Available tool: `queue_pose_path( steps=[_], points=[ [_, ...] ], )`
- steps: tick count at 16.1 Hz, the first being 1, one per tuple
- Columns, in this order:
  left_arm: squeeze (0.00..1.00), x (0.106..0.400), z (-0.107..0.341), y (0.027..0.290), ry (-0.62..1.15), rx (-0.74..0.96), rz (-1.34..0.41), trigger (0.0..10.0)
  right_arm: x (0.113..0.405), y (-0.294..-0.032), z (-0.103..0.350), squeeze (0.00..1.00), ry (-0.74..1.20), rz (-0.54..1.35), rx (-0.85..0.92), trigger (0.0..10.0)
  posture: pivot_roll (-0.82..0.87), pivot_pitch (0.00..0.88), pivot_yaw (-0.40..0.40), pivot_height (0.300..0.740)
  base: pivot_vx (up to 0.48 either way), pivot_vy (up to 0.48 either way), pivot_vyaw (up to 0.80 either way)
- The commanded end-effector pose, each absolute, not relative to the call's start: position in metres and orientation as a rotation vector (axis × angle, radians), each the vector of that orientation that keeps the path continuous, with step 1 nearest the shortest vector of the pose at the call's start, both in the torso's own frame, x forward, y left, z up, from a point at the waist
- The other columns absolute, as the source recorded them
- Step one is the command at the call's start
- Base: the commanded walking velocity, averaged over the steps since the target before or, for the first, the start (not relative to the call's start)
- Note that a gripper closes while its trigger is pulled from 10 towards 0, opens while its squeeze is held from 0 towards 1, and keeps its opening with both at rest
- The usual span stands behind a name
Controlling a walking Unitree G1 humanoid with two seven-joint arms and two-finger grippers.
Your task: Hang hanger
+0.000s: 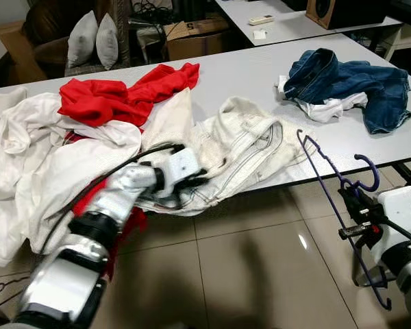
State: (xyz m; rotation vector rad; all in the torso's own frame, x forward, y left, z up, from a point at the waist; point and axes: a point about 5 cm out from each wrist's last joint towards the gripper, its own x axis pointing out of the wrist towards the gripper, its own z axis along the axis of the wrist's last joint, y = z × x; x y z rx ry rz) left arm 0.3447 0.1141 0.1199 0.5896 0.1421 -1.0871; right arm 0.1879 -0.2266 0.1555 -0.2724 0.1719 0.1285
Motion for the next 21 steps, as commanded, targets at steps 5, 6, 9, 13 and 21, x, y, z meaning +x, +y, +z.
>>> queue_pose_path(
  steps=[5,6,9,13,21],
  points=[
    [1.00,0.351,0.130,0.093,0.046,0.576,-0.997,10.0,0.188,-0.222,0.159,0.00,0.152,0.138,-0.272,10.0,-0.14,0.000,0.141,0.740,0.000,0.000,0.00],
    [1.00,0.352,0.129,0.090,0.044,0.583,-0.984,10.0,0.188,-0.222,0.159,0.00,0.152,0.138,-0.273,10.0,-0.14,0.000,0.141,0.740,0.000,0.000,0.00],
    [1.00,0.357,0.128,0.082,0.026,0.635,-0.890,10.0,0.188,-0.222,0.159,0.00,0.151,0.137,-0.272,10.0,-0.15,0.000,0.144,0.740,0.000,0.000,0.00],
    [0.00,0.356,0.122,0.062,0.034,0.612,-0.844,10.0,0.188,-0.221,0.159,0.00,0.152,0.132,-0.268,10.0,-0.14,0.000,0.140,0.740,0.000,0.000,0.00],
    [0.00,0.375,0.119,0.073,0.094,0.714,-0.499,10.0,0.187,-0.223,0.161,0.00,0.155,0.131,-0.275,10.0,-0.16,0.000,0.133,0.740,0.000,0.000,0.00]
  ],
)
